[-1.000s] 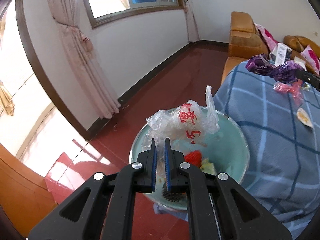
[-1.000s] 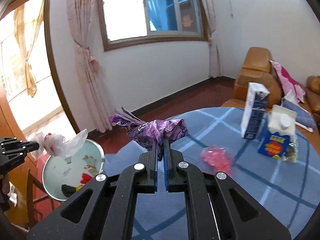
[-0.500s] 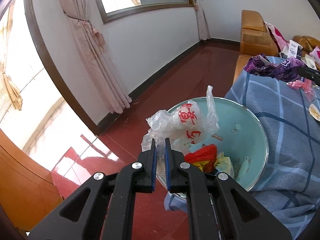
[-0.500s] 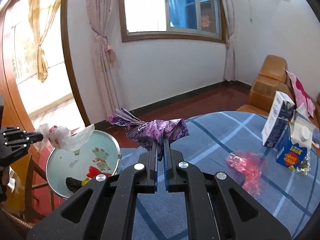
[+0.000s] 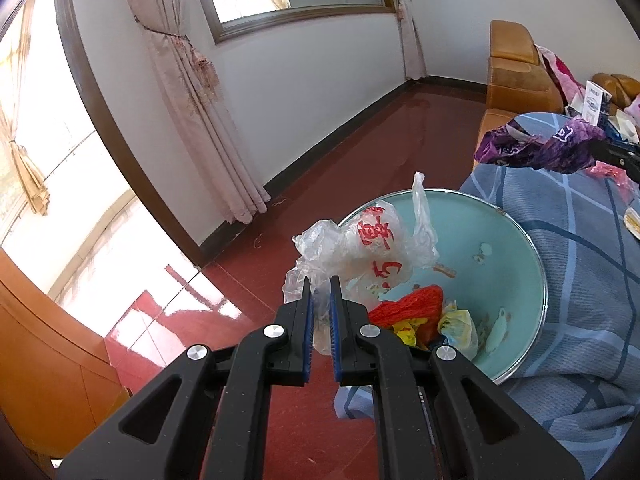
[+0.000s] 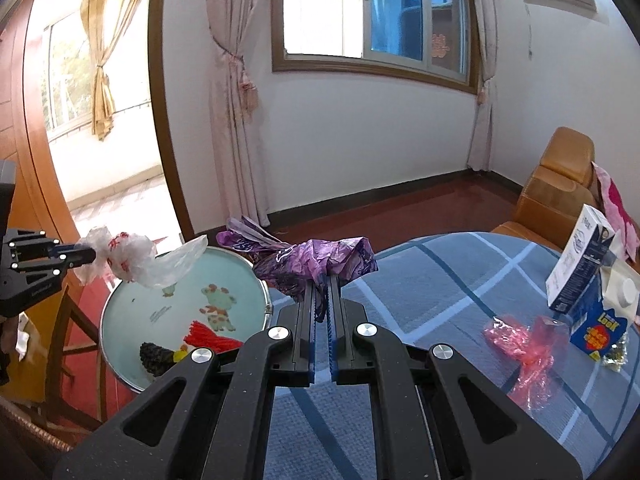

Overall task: Collect trash
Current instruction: 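Carry the white bag and purple wrapper over the bucket with both grippers, then open both grippers to drop the white bag and purple wrapper into the bucket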

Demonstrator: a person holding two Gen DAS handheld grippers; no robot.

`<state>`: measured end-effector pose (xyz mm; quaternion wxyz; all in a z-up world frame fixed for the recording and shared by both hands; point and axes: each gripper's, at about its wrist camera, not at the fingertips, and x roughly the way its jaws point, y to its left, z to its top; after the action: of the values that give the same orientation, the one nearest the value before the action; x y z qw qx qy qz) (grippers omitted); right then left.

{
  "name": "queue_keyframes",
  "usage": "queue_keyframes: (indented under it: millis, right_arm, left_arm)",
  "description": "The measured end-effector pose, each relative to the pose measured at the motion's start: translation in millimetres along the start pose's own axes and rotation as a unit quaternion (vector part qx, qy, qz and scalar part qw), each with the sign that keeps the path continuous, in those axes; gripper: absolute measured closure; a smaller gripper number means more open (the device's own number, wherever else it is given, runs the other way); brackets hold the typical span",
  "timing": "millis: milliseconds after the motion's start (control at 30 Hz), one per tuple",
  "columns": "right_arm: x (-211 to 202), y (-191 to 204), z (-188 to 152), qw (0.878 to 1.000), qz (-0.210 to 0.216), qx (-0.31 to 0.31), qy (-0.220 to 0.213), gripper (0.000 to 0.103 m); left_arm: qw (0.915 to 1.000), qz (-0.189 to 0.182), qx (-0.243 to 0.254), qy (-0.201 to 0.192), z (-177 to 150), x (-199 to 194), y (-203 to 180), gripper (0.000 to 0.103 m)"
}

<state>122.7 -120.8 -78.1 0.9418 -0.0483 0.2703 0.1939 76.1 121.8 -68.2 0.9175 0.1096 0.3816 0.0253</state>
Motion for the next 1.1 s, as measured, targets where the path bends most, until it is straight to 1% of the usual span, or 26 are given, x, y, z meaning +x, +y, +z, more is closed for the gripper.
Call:
queue_keyframes:
  millis: [500, 533, 567, 600, 633, 667, 700, 733, 767, 833, 900, 967, 1033, 1100]
  right_arm:
    - [4.9, 16.5, -2.3, 0.999, 0.015, -0.027, 0.01, 0.097]
    - [5.4, 18.0, -2.0, 0.999, 0.019, -0.028, 0.012, 0.097]
    - [6.9, 20.2, -2.1, 0.999, 0.028, -0.031, 0.017, 0.097]
    - [8.4, 24.1, -3.0, 0.998, 0.032, -0.04, 0.023, 0.095]
    - [9.1, 27.1, -3.9, 0.998, 0.032, -0.046, 0.025, 0.091]
    - [10.1, 30.1, -4.9, 0.998, 0.039, -0.051, 0.029, 0.078]
    - [10.3, 31.7, -5.6, 0.997, 0.043, -0.052, 0.029, 0.067]
    - [10.8, 34.3, -6.7, 0.997, 0.043, -0.055, 0.03, 0.067]
    - [11.8, 35.8, -7.5, 0.997, 0.042, -0.057, 0.033, 0.067]
    - [12.6, 35.9, -8.9, 0.997, 0.044, -0.056, 0.035, 0.066]
    - [11.7, 34.7, -9.7, 0.997, 0.043, -0.054, 0.035, 0.065]
    - [10.1, 31.6, -10.4, 0.997, 0.042, -0.048, 0.035, 0.065]
    - [8.0, 27.8, -11.0, 0.998, 0.039, -0.043, 0.035, 0.064]
    - [6.7, 24.9, -11.3, 0.998, 0.037, -0.04, 0.034, 0.062]
  left_arm:
    - [1.0, -0.004, 0.001, 0.004, -1.2, 2.7, -2.0, 0.096]
    - [1.0, -0.006, 0.001, 0.005, -1.2, 2.6, -2.0, 0.096]
    - [1.0, -0.007, 0.001, 0.005, -1.3, 2.7, -2.6, 0.092]
    - [1.0, -0.006, 0.001, 0.005, -1.4, 2.5, -3.1, 0.092]
    - [1.0, -0.008, 0.0, 0.005, -1.3, 2.1, -3.6, 0.089]
    - [0.9999, -0.011, 0.002, 0.005, -1.5, 1.9, -5.2, 0.077]
    - [0.9999, -0.011, 0.004, 0.004, -1.4, 1.5, -6.7, 0.067]
    - [1.0, -0.009, 0.004, 0.001, -1.7, 0.9, -7.9, 0.065]
    - [1.0, -0.008, 0.005, 0.0, -1.8, 0.7, -8.4, 0.059]
    - [0.9999, -0.009, 0.005, 0.0, -2.2, 0.5, -9.0, 0.057]
    - [1.0, -0.003, 0.002, -0.003, -1.9, 0.2, -7.3, 0.044]
    - [1.0, 0.006, -0.001, -0.007, -1.6, -0.5, -5.5, 0.037]
    - [0.9999, 0.007, -0.001, -0.007, -1.8, -0.9, -5.0, 0.035]
    - [0.9999, 0.01, 0.002, -0.007, -2.0, -1.0, -6.0, 0.033]
